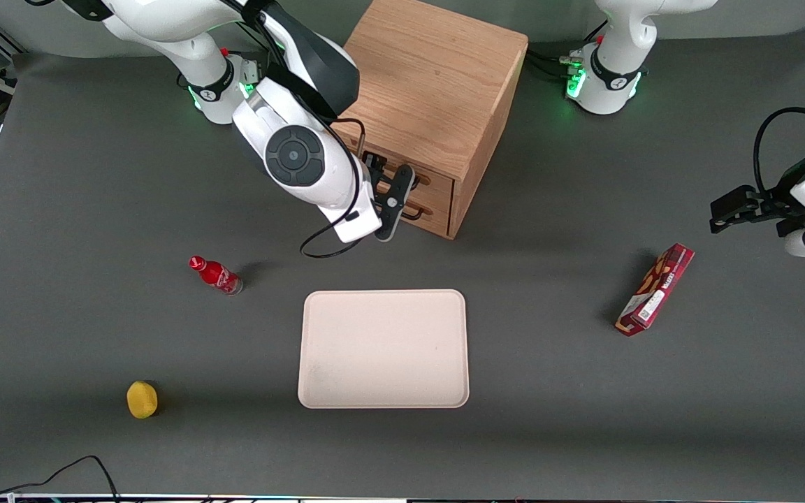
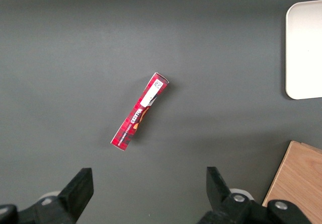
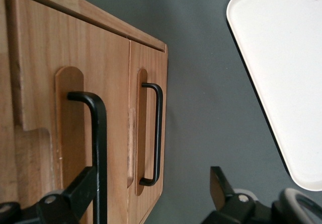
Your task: Open upper drawer
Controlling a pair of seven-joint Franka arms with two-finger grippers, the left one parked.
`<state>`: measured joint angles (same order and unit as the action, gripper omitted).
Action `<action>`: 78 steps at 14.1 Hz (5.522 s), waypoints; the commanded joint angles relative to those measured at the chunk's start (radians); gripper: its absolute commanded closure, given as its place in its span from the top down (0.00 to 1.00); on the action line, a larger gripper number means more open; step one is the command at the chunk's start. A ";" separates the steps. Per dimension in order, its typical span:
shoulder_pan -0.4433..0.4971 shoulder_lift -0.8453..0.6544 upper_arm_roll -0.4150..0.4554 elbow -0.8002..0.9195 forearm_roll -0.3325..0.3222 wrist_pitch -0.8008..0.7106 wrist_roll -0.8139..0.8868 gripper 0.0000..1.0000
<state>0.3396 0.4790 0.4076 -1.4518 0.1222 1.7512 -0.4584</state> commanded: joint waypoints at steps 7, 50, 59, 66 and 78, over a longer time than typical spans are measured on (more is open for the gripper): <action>0.009 -0.022 0.002 -0.050 0.022 0.017 -0.017 1.00; -0.028 0.016 -0.021 -0.076 -0.056 0.126 -0.029 1.00; -0.062 0.038 -0.023 -0.024 -0.098 0.126 -0.026 1.00; -0.070 0.072 -0.039 0.031 -0.098 0.126 -0.020 1.00; -0.071 0.099 -0.059 0.077 -0.136 0.126 -0.029 1.00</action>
<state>0.2680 0.5445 0.3498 -1.4269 0.0050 1.8816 -0.4686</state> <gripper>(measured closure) 0.000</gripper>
